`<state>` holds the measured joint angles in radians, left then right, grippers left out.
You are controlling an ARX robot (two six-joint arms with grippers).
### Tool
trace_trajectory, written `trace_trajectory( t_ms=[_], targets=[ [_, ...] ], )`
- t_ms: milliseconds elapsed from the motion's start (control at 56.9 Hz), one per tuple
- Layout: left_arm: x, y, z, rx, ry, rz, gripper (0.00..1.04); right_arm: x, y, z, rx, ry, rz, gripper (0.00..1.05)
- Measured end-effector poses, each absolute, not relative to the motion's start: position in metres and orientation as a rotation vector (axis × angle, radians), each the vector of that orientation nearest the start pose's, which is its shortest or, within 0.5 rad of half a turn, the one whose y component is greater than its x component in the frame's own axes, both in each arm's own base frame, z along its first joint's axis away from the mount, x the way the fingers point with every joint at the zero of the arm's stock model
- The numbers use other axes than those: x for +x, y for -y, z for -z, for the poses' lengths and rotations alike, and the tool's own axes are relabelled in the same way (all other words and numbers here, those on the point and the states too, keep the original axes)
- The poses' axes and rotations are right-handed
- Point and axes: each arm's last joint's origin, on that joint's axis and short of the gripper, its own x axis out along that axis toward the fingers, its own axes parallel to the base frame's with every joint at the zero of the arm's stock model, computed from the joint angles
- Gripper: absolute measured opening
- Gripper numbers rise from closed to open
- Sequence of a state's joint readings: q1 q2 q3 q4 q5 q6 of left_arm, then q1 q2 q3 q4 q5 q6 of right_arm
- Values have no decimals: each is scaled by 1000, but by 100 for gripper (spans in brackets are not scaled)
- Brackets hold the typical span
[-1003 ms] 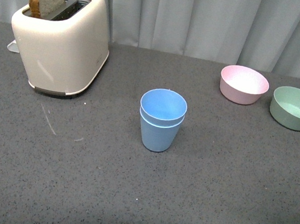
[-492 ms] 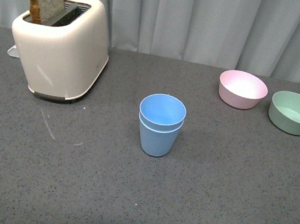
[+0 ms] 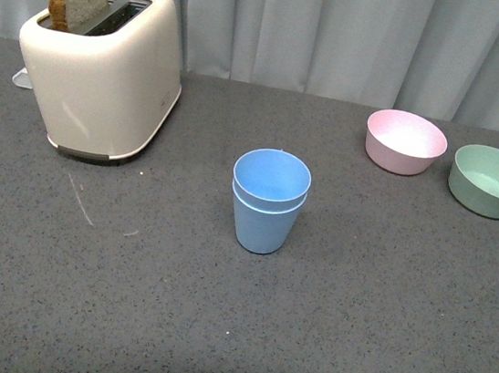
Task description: Stack blue cups with both arms
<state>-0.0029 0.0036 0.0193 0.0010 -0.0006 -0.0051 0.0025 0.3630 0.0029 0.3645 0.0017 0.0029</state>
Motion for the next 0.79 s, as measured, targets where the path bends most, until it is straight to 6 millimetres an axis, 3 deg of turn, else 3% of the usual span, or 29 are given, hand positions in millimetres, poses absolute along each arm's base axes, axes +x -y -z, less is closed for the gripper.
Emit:
trace_trajectory(
  t_ms=[791],
  targets=[
    [97,0,-170,-5,17,2,98,98,0,-165,3,1,-4,1]
  ],
)
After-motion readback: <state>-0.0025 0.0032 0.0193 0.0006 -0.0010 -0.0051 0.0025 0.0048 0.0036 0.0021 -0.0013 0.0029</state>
